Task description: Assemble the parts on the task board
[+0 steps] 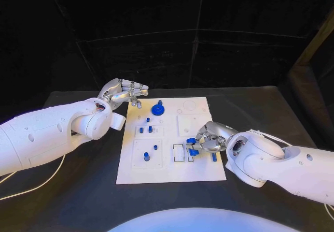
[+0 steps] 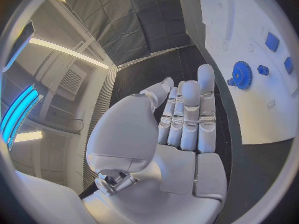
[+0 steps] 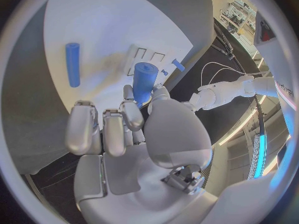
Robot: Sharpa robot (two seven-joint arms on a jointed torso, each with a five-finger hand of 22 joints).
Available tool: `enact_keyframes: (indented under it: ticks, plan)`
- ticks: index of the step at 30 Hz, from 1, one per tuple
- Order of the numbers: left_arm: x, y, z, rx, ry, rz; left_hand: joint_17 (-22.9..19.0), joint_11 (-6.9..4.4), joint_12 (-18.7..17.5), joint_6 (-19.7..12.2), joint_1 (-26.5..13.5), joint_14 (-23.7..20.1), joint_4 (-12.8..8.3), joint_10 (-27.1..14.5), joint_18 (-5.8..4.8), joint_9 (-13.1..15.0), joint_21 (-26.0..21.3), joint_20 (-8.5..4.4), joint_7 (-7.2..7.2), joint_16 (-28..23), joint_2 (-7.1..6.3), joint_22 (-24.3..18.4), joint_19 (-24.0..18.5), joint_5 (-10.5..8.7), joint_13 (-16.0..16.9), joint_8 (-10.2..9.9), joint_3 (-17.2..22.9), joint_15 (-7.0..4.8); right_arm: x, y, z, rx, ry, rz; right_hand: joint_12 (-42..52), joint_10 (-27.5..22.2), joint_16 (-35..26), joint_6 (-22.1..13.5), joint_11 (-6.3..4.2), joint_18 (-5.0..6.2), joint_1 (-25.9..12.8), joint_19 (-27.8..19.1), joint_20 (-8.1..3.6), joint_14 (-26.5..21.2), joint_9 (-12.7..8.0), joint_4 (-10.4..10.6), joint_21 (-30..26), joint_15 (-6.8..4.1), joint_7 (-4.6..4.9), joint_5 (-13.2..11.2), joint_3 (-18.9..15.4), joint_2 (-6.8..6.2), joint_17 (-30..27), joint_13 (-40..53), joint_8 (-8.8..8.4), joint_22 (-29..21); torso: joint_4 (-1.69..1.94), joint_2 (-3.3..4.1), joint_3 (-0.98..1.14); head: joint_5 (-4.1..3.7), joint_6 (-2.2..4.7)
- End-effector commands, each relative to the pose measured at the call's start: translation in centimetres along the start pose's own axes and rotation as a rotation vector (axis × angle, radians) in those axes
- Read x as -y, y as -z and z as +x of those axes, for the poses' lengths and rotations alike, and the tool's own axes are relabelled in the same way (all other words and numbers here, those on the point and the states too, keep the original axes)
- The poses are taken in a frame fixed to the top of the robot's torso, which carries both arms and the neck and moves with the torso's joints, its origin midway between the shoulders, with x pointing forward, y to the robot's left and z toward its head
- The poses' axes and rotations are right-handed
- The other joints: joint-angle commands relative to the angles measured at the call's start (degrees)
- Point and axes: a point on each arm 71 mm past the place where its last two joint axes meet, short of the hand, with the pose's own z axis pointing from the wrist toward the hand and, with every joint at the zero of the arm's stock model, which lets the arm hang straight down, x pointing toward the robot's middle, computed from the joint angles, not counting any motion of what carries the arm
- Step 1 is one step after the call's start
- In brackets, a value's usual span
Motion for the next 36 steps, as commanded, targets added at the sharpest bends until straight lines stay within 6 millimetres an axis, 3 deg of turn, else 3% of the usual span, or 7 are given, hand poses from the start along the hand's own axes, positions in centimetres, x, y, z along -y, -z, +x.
enact_keyframes:
  ticks: [1,10,23,26,32,34,36]
  plan:
    - [0.1,-0.1,0.1,-0.008,0.005,0.003,-0.08,-0.02,0.23,-0.39,-0.02,-0.41,-0.09,-0.46,0.76,0.0,-0.34,0.18,0.03,-0.12,0.32,-0.07,-0.12,-0.23,0.06,0.35,-0.28,0.0,-0.5,-0.3,0.5,-0.044,-0.056,0.009,0.01,0.19,0.24,0.39,0.05,-0.6,0.05,0.46,-0.12,3.34,0.07,0.0,0.26,-0.42,0.13,0.36,-0.42,-0.07,-0.1,-0.19,0.19,0.02,0.05,0.0,-0.06,0.19,-0.1]
    - [0.1,-0.1,0.2,-0.01,0.006,0.003,-0.08,-0.02,0.23,-0.39,-0.02,-0.41,-0.09,-0.46,0.76,0.0,-0.34,0.18,0.03,-0.12,0.32,-0.07,-0.12,-0.23,0.06,0.35,-0.28,0.0,-2.2,-1.3,1.9,-0.12,-0.057,0.003,-0.05,0.23,0.29,0.51,0.0,-0.61,0.17,0.48,-0.16,3.35,0.1,-0.02,0.29,-0.46,0.08,0.52,-0.35,0.34,0.02,-0.14,0.12,0.07,-0.07,0.11,0.03,0.48,-0.24]
    - [0.1,-0.1,0.2,-0.012,0.006,0.002,-0.08,-0.02,0.23,-0.39,-0.02,-0.41,-0.09,-0.46,0.76,0.0,-0.34,0.18,0.03,-0.12,0.32,-0.07,-0.12,-0.23,0.06,0.35,-0.28,0.0,-2.7,-2.1,2.3,-0.133,-0.045,0.015,-0.27,0.19,0.32,0.68,-0.02,-0.62,-0.04,0.49,-0.19,3.35,0.14,0.02,0.32,-0.49,0.06,0.0,-0.6,0.46,0.07,-0.21,0.04,0.14,-0.04,0.11,0.06,0.67,-0.47]
    - [0.1,-0.2,0.2,-0.012,0.006,0.002,-0.08,-0.02,0.23,-0.39,-0.02,-0.41,-0.09,-0.46,0.76,0.0,-0.34,0.18,0.03,-0.12,0.32,-0.07,-0.12,-0.23,0.06,0.35,-0.28,0.0,-2.6,-2.3,2.3,-0.131,-0.042,0.019,-0.5,0.29,0.31,0.92,-0.05,-0.62,-1.02,0.47,-0.24,3.33,0.24,0.05,0.33,-0.51,0.01,-3.89,-1.53,0.62,0.07,-0.11,-0.19,0.16,-0.02,0.11,0.05,0.66,-0.52]
    - [0.1,-0.2,0.2,-0.011,0.006,0.001,-0.08,-0.02,0.23,-0.39,-0.02,-0.41,-0.09,-0.46,0.76,0.0,-0.34,0.18,0.03,-0.12,0.32,-0.07,-0.12,-0.23,0.06,0.35,-0.28,0.0,-2.5,-2.4,2.1,-0.107,-0.034,0.022,-1.97,-0.1,-0.08,0.86,0.05,-0.59,-5.98,0.35,-0.25,3.16,0.55,0.19,0.21,-0.47,0.07,-19.17,-4.79,0.24,-0.54,-0.67,-0.76,0.05,-0.12,0.11,0.03,0.82,-0.53]
    - [0.1,-0.2,0.2,-0.011,0.006,0.001,-0.08,-0.02,0.23,-0.39,-0.02,-0.41,-0.09,-0.46,0.76,0.0,-0.34,0.18,0.03,-0.12,0.32,-0.07,-0.12,-0.23,0.06,0.35,-0.28,0.0,-2.5,-2.4,2.1,-0.098,-0.031,0.02,-2.77,-0.42,-0.15,0.78,0.09,-0.57,-7.51,0.28,-0.21,3.14,0.67,0.25,0.13,-0.42,0.13,-21.92,-5.0,-0.67,-0.6,-1.15,-0.89,-0.05,-0.13,0.11,0.03,0.82,-0.52]
    - [0.1,-0.2,0.1,-0.011,0.006,0.001,-0.08,-0.02,0.23,-0.39,-0.02,-0.41,-0.09,-0.46,0.76,0.0,-0.34,0.18,0.03,-0.12,0.32,-0.07,-0.12,-0.23,0.06,0.35,-0.28,0.0,-2.5,-2.4,2.0,-0.09,-0.029,0.016,-3.42,-0.64,-0.24,0.73,0.08,-0.55,-8.65,0.23,-0.2,3.12,0.79,0.3,0.06,-0.38,0.19,-22.5,-4.56,-1.78,-0.69,-1.48,-1.0,-0.13,-0.14,0.1,0.04,0.81,-0.52]
